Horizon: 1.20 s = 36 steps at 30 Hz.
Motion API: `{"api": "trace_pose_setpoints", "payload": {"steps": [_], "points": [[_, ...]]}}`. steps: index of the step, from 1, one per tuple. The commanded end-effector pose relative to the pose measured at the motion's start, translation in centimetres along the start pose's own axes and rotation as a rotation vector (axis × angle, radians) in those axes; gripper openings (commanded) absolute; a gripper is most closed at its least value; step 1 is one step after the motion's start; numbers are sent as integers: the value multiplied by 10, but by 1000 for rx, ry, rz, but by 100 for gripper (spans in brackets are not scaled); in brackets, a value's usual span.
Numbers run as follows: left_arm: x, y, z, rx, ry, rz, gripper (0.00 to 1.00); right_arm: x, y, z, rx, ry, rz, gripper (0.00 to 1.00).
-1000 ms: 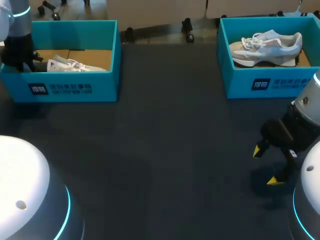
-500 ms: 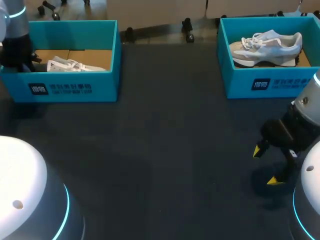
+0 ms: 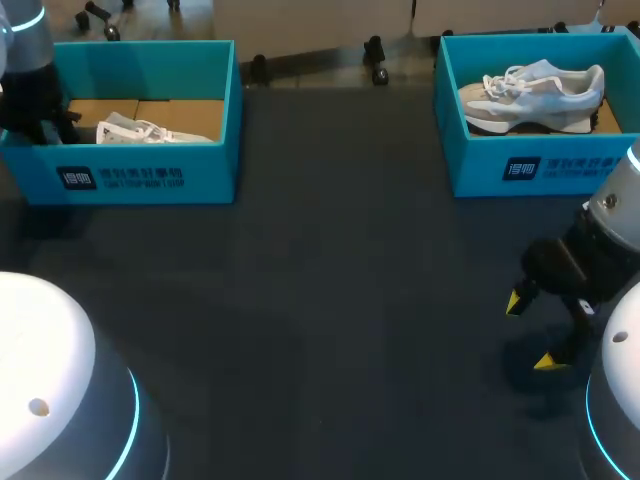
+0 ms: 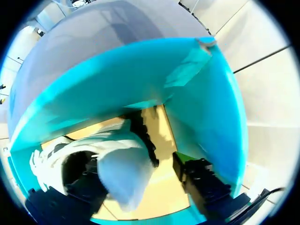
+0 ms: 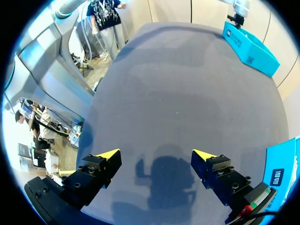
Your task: Take the shoe out of the shoebox, open the shoe tongue, remove and reinsert the insole, then place the shoe into the shoebox
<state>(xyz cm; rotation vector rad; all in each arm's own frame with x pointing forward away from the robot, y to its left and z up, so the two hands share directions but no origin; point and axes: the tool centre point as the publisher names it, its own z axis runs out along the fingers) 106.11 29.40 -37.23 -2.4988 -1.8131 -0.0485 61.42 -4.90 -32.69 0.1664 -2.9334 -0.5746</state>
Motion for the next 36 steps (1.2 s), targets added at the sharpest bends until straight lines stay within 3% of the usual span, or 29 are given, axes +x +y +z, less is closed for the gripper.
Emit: {"api": "trace_pose_setpoints", "payload": {"steps": [1,7,15,22,29,36], "points": [[-1,-13,-17,-25,-7,10,99,1,0,1,2,-2,-1,100],[-7,-17,-41,-46,-30,4,100,1,0,1,2,-2,-1,100],[-14,-21,-91,-68,-44,-41,100,1,0,1,2,-2,-1,100],[-12,-39,-128,-67,-17,-64,100,1,0,1,2,-2,-1,100],[-12,-61,-149,-73,-37,-87,100,1,0,1,2,-2,-1,100],[-14,-64,-161,-73,-17,-108,100,1,0,1,2,-2,-1,100]]}}
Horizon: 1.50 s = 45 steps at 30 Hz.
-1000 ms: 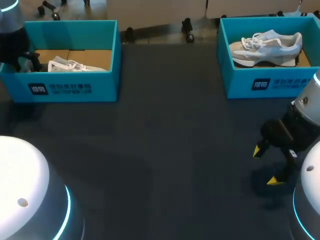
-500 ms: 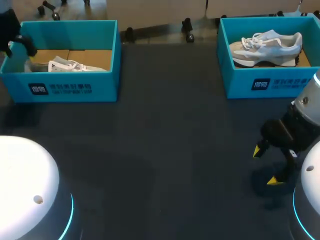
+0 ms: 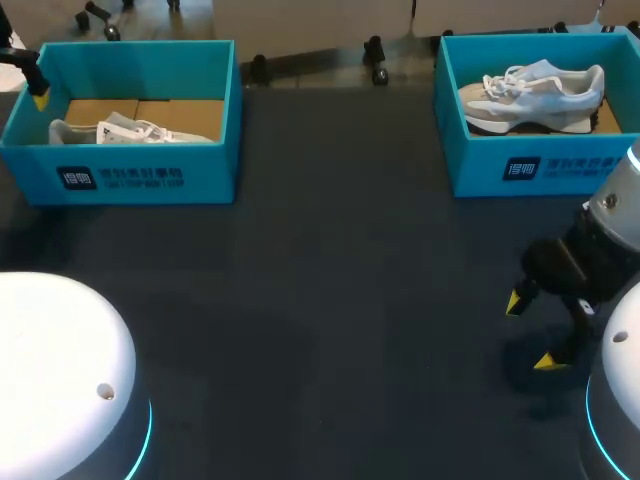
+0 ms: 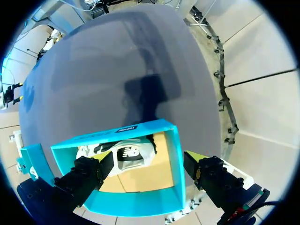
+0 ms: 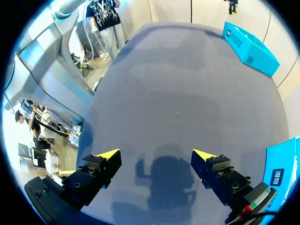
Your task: Take the shoe out of the shoebox, open the shoe tongue, remove and reinsert the insole, then place the shoe into the shoebox
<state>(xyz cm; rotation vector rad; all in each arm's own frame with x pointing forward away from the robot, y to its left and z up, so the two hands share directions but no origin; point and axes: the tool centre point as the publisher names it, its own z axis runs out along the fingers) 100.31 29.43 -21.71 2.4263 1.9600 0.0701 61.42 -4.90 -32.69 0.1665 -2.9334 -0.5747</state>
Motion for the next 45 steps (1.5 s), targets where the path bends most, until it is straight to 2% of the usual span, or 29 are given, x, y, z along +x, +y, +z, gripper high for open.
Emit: {"api": "trace_pose_setpoints", "payload": {"steps": [1,16,32,45], "points": [[-5,-6,-8,-8,19,-4,100,1,0,1,2,-2,-1,100],[-6,-12,-21,4,19,-32,100,1,0,1,2,-2,-1,100],[-5,-30,-34,20,8,-42,100,1,0,1,2,-2,-1,100],[-5,-30,-34,20,8,-42,100,1,0,1,2,-2,-1,100]]}}
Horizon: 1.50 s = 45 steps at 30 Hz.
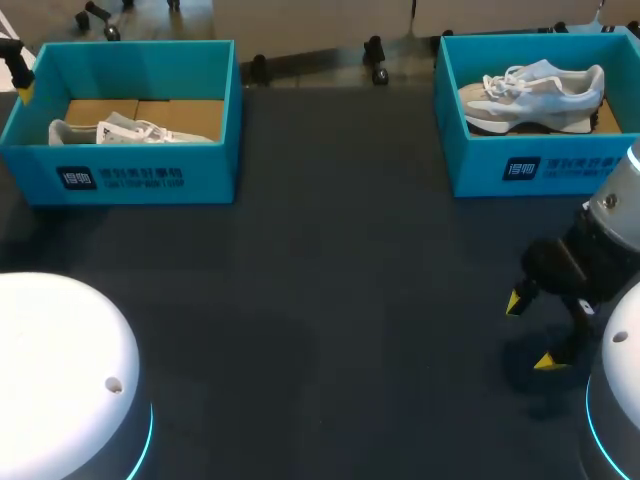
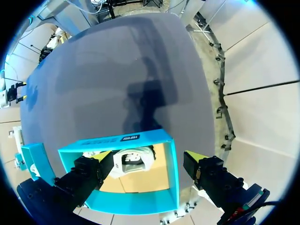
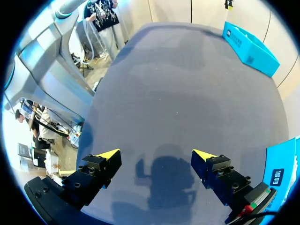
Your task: Take the shoe out of the shoebox, open the shoe tongue, remove and reinsert the insole, then place the shoe into the shoebox
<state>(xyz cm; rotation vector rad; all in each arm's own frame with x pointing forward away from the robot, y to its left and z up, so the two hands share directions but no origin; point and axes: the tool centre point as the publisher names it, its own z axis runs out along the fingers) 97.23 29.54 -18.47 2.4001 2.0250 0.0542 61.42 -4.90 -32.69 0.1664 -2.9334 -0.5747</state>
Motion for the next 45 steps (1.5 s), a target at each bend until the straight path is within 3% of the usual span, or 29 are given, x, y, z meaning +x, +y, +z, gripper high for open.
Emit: {"api": "trace_pose_setpoints", "payload": {"steps": [1,16,27,33,45], "points": [[0,-1,0,-3,2,1,100,1,0,1,2,-2,-1,100],[0,-1,0,-3,2,1,100,-12,-3,-21,49,-16,52,100],[0,-1,0,-3,2,1,100,-22,-17,-54,82,-48,322,100],[0,-1,0,-3,2,1,100,-30,-23,-67,96,-80,387,100],[0,-1,0,-3,2,1,100,-67,-45,-119,163,-157,690,100]]}}
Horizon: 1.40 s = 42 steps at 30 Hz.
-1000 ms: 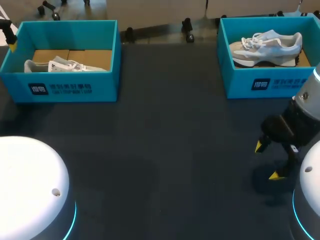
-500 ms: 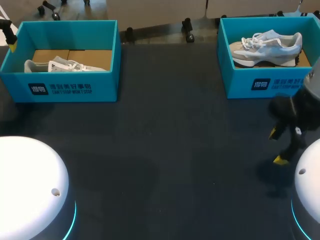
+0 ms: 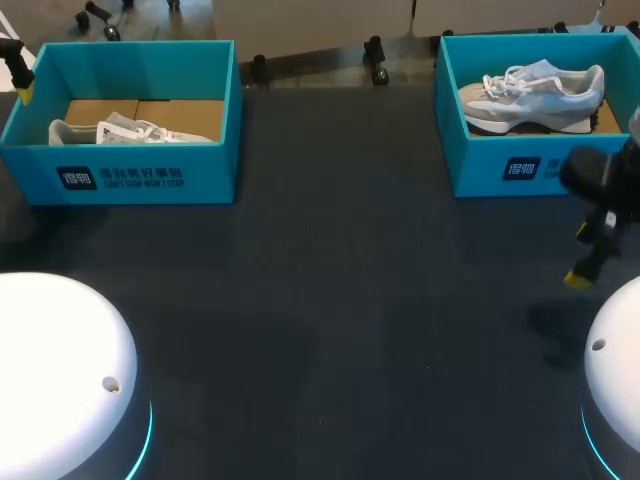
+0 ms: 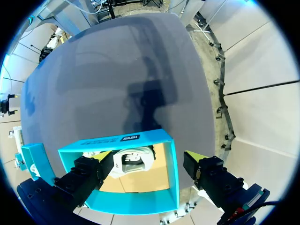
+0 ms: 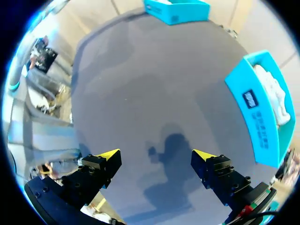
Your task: Take the shoe out of the shoebox, open the shoe tongue, remove and reinsert the insole, then place the shoe into the shoebox
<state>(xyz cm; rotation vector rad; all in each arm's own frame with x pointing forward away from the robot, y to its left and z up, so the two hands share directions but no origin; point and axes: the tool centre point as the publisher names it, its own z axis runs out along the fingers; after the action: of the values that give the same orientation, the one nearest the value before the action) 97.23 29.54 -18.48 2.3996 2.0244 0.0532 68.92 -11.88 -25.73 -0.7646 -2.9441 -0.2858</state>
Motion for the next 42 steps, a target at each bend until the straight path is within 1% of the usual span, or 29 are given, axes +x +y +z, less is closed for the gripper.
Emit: {"api": "trace_pose_setpoints", "payload": {"steps": [1,2,4,17,18,20,21,23,24,26,27,29,30,31,32,33,35,36,38,39,42], "points": [[0,-1,0,-3,3,1,100,-17,4,-20,20,-5,112,100],[0,-1,0,-3,3,1,100,-19,4,-24,51,-13,175,100],[0,-1,0,-3,3,1,100,-16,7,-33,96,-60,152,100],[0,-1,0,-3,3,1,100,-16,7,-33,96,-60,152,100],[0,-1,0,-3,3,1,100,-22,9,-30,103,-50,215,100],[0,-1,0,-3,3,1,100,-40,15,-31,169,-32,333,100],[0,-1,0,-3,3,1,100,-51,16,-34,188,-25,395,100],[0,-1,0,-3,3,1,100,-70,18,-43,227,-56,466,100],[0,-1,0,-3,3,1,100,-79,17,-49,214,-63,500,100],[0,-1,0,-3,3,1,100,-98,15,-60,237,-92,572,100],[0,-1,0,-3,3,1,100,-107,13,-64,230,-87,596,100],[0,-1,0,-3,3,1,100,-124,9,-73,272,-90,668,100],[0,-1,0,-3,3,1,100,-132,7,-78,266,-89,683,100],[0,-1,0,-3,3,1,100,-139,7,-84,276,-108,701,100],[0,-1,0,-3,3,1,100,-145,7,-89,296,-114,728,100],[0,-1,0,-3,3,1,100,-152,6,-94,294,-120,752,100],[0,-1,0,-3,3,1,100,-165,5,-103,288,-137,804,100],[0,-1,0,-3,3,1,100,-172,4,-107,271,-141,832,100],[0,-1,0,-3,3,1,100,-182,4,-114,258,-145,914,100],[0,-1,0,-3,3,1,100,-186,4,-115,247,-140,922,100],[0,-1,0,-3,3,1,100,-186,4,-115,247,-140,922,100]]}}
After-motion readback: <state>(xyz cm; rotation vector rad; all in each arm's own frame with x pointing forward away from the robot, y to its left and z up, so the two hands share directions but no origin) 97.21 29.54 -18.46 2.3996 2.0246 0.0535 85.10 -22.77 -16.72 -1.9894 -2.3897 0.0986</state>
